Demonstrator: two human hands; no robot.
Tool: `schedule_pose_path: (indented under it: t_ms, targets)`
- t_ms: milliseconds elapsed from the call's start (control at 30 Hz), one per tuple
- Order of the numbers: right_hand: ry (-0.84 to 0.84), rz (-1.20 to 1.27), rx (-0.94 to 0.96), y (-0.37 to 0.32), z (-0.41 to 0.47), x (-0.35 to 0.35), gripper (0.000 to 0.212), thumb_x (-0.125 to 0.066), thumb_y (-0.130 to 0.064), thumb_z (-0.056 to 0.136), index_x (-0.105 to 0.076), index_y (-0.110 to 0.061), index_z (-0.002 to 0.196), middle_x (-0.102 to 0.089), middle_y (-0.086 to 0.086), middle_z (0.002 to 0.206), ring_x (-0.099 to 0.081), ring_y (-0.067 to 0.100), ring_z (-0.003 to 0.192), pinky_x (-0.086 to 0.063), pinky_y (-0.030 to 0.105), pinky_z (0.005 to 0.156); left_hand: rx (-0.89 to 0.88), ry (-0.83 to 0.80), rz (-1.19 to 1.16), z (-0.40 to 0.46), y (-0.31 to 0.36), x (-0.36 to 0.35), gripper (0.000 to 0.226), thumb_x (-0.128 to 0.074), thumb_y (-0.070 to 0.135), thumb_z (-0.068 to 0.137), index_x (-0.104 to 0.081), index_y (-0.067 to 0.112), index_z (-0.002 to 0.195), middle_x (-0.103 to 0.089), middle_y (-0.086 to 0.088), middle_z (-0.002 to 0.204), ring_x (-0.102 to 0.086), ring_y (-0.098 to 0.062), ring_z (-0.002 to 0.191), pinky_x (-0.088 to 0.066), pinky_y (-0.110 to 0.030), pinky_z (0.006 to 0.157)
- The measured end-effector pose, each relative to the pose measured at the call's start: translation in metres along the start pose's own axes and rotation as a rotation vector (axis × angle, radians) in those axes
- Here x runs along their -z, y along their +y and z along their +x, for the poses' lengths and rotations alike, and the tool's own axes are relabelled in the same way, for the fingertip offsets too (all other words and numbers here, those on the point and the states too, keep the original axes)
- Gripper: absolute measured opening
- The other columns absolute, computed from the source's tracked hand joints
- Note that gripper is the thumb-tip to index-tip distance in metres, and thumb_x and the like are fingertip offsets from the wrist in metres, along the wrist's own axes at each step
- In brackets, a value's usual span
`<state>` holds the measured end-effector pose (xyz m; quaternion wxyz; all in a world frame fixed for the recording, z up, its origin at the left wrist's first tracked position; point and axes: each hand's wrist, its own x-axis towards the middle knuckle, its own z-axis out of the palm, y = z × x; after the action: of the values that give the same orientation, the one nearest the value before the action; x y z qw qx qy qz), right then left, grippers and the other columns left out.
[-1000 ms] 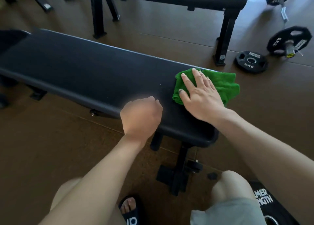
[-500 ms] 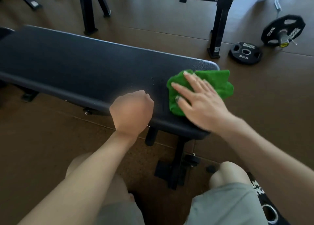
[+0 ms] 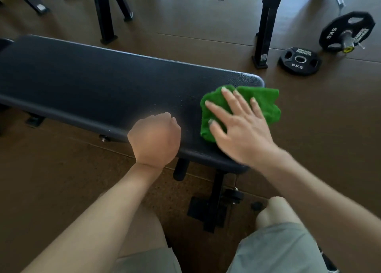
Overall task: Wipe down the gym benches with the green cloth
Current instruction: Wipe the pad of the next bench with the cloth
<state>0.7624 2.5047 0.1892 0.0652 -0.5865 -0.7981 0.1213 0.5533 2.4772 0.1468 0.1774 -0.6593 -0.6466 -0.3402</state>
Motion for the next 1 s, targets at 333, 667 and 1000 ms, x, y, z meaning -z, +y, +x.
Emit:
schedule_pose_path:
  t_ms: [333,667,1000]
  targets:
    - [-0.002,0.103,-0.18,-0.007,0.005,-0.001,0.056,-0.027,-0.056,0.104,-0.02,-0.049,0.159,0.012,-0.008,0.173,0.014,0.019,0.159,0.003,0.068,0.122,0.001,-0.007,0.029,-0.001,0.001,-0.001,0.032,-0.045,0.02,0.093,-0.03,0.02,0.065,-0.028,0.008,0.056,-0.027,-0.016,0.049,-0.019,-0.027,0.057]
    - [0.053,0.251,-0.208,0.034,0.052,0.005,0.051,-0.035,-0.047,0.106,-0.033,-0.046,0.157,0.001,-0.007,0.174,0.006,0.018,0.159,-0.011,0.059,0.126,0.012,-0.017,0.012,-0.002,0.0,-0.002,0.033,-0.046,0.019,0.094,-0.032,0.02,0.064,-0.029,0.008,0.055,-0.027,-0.017,0.049,-0.021,-0.029,0.056]
    - [0.148,0.172,-0.191,-0.016,-0.043,-0.023,0.056,-0.029,-0.046,0.105,-0.031,-0.037,0.16,0.0,0.003,0.173,0.004,0.025,0.16,-0.009,0.055,0.128,0.011,-0.006,0.02,-0.001,0.001,-0.003,0.033,-0.045,0.019,0.094,-0.032,0.02,0.064,-0.031,0.006,0.053,-0.028,-0.016,0.048,-0.017,-0.03,0.055]
